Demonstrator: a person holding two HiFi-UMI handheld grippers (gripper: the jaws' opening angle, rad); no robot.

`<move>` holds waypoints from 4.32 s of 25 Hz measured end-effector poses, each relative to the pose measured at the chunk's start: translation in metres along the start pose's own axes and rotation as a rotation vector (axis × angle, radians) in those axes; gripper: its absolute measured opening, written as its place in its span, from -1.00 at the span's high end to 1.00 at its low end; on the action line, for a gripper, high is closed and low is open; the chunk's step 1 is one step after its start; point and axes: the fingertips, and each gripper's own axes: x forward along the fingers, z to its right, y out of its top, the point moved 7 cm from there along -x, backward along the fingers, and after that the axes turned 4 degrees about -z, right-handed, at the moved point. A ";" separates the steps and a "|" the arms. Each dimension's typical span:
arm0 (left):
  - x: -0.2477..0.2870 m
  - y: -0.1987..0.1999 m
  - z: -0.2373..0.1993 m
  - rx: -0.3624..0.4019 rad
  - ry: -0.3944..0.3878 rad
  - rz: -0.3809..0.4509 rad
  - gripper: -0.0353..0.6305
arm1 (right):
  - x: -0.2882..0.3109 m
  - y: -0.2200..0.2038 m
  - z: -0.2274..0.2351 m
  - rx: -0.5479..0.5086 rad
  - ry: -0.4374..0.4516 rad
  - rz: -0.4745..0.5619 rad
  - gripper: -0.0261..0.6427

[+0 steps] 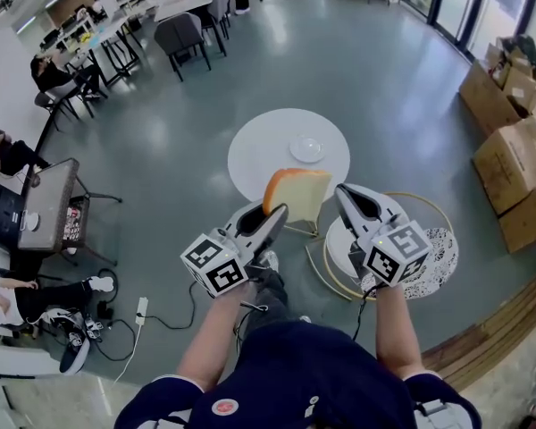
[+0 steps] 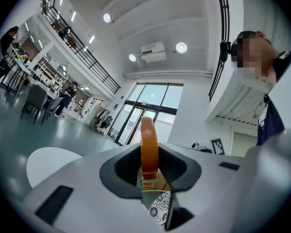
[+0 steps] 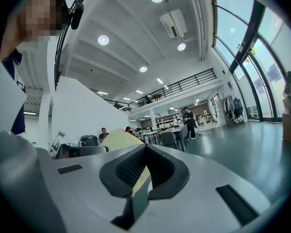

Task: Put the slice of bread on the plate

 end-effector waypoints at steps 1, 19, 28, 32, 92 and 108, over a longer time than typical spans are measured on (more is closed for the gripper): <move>0.003 0.000 -0.007 -0.004 -0.002 -0.004 0.61 | 0.005 -0.001 0.003 0.002 -0.004 -0.002 0.91; 0.089 0.039 -0.163 -0.079 -0.143 -0.083 0.61 | 0.129 0.014 0.082 0.030 -0.157 -0.054 0.91; 0.118 0.063 -0.234 -0.120 -0.223 -0.114 0.61 | 0.190 0.034 0.108 0.018 -0.243 -0.058 0.90; 0.135 0.067 -0.251 -0.134 -0.251 -0.128 0.61 | 0.204 0.040 0.124 0.023 -0.274 -0.059 0.91; 0.273 -0.174 -0.395 -0.526 -0.013 -0.496 0.61 | 0.180 -0.111 0.228 0.249 -0.579 -0.311 0.91; 0.269 -0.187 -0.407 -0.398 0.150 -0.558 0.55 | 0.173 -0.119 0.237 0.272 -0.563 -0.308 0.91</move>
